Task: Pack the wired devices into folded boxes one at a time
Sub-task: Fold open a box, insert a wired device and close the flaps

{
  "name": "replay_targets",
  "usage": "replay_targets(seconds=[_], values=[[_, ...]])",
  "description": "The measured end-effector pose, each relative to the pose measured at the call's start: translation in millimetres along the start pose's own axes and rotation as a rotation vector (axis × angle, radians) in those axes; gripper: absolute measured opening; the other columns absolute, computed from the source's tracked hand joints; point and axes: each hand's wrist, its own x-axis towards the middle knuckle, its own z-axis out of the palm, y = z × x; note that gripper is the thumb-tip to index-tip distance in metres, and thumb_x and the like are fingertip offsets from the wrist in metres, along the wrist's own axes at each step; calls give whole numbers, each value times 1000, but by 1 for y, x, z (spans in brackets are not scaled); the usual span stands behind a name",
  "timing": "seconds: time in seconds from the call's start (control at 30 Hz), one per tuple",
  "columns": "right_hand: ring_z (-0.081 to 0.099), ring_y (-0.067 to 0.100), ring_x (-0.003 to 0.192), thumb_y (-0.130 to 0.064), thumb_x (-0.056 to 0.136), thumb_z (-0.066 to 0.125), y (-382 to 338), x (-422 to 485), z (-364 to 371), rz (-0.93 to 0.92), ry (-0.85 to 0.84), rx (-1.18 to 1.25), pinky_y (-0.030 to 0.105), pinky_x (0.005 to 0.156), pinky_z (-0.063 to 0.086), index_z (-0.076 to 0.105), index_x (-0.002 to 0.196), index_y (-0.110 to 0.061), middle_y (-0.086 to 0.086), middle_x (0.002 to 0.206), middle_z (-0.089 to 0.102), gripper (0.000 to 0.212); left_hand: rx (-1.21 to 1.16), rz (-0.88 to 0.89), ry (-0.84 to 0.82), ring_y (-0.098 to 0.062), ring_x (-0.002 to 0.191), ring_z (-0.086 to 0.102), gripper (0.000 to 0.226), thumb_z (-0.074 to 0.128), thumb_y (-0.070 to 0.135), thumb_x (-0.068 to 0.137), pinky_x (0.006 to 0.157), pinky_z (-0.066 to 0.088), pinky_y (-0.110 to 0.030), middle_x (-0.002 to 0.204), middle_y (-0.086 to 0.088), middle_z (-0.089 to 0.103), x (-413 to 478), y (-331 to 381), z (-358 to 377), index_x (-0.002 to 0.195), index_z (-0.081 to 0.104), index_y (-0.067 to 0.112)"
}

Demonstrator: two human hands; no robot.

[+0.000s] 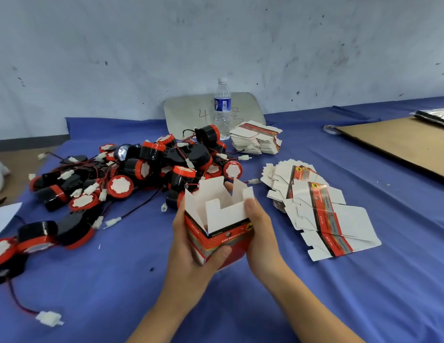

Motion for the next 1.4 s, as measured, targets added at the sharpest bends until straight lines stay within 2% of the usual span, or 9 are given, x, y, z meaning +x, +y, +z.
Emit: replay_targets(seconds=[0.13, 0.27, 0.53, 0.77, 0.9, 1.0, 1.1, 1.27, 1.4], values=[[57, 28, 120, -42, 88, 52, -2, 1, -3, -63, -18, -12, 44, 101, 45, 62, 123, -33, 2, 127, 63, 38, 22, -8, -10, 10, 123, 48, 88, 72, 70, 66, 87, 45, -7, 136, 38, 42, 0, 2, 0, 138, 21, 62], [62, 10, 106, -19, 90, 50, -3, 0, -4, -133, -20, -87, 19, 84, 48, 62, 118, -40, -10, 115, 67, 37, 35, -17, -1, 8, 121, 50, 91, 73, 54, 68, 86, 48, -10, 133, 38, 45, 0, -2, -2, 142, 20, 57], [63, 15, 100, -16, 87, 52, -4, 0, -8, -128, -62, -74, 22, 80, 49, 57, 126, -36, 2, 111, 66, 45, 43, -41, -10, 10, 116, 52, 89, 72, 54, 67, 78, 48, -7, 129, 41, 46, 1, 0, -2, 140, 20, 60], [64, 15, 98, -11, 81, 49, -6, 1, -10, -75, -81, -27, 25, 80, 51, 56, 125, -39, -3, 109, 68, 53, 35, -25, -29, 16, 118, 47, 95, 71, 50, 69, 78, 45, -3, 130, 47, 41, 0, -1, -1, 145, 15, 51], [65, 15, 98, -7, 78, 48, -6, 1, -9, -56, -81, 14, 23, 78, 51, 56, 125, -39, -1, 111, 69, 57, -41, -74, -18, 3, 119, 54, 96, 75, 51, 63, 80, 48, -9, 131, 35, 49, 0, -1, -1, 135, 14, 72], [63, 18, 94, -4, 74, 47, -4, 1, -8, -42, -58, 28, 25, 76, 51, 54, 126, -39, 2, 106, 69, 63, 5, -34, -14, 4, 120, 53, 97, 76, 60, 63, 84, 46, -8, 133, 36, 47, -1, 1, -1, 134, 11, 74], [62, 18, 87, -2, 72, 45, -5, 0, -8, -47, -45, 9, 23, 70, 51, 53, 123, -40, 2, 101, 69, 63, 100, 30, -17, 10, 126, 43, 88, 65, 76, 67, 88, 44, -7, 139, 43, 33, 0, 2, -2, 136, 11, 71], [62, 14, 81, -5, 76, 47, -8, -3, -6, -71, -34, -30, 25, 66, 50, 58, 112, -38, -2, 98, 68, 50, 257, 169, -20, -11, 123, 49, 62, 56, 73, 79, 86, 54, -28, 136, 32, 38, 1, -1, -5, 134, 30, 65], [62, 7, 88, -5, 83, 46, -8, -3, -3, -132, -8, -107, 17, 70, 47, 63, 120, -24, -8, 105, 69, 44, 291, 201, -8, -2, 118, 49, 43, 52, 72, 82, 80, 50, -12, 131, 33, 38, 3, 0, -6, 121, 47, 53]])
